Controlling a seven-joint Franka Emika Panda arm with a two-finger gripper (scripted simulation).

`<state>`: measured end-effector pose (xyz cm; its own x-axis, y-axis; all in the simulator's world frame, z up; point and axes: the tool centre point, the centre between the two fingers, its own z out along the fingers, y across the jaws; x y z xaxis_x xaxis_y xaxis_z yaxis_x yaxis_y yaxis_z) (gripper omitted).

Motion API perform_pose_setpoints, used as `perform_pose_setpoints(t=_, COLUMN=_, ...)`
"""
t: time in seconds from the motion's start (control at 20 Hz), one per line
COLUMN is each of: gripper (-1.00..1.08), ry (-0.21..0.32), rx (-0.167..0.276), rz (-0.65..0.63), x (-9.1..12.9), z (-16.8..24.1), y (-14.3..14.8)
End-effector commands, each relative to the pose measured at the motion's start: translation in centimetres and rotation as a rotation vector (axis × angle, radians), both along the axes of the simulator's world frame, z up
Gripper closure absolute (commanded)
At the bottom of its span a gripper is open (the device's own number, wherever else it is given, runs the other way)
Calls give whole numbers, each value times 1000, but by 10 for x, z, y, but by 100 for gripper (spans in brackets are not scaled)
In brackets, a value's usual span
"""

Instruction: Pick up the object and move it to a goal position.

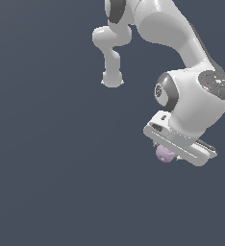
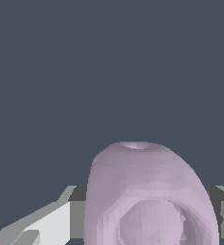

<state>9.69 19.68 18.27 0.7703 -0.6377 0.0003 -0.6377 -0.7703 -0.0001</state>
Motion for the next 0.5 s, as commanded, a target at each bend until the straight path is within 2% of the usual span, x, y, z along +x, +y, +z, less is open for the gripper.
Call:
perform_pose_setpoints(t=0.0, gripper=108, ry=0, rx=0, rz=0, x=5, z=3, y=3)
perform_pose_setpoints(t=0.45, gripper=108, ry=0, rx=0, rz=0, x=11, z=7, y=6)
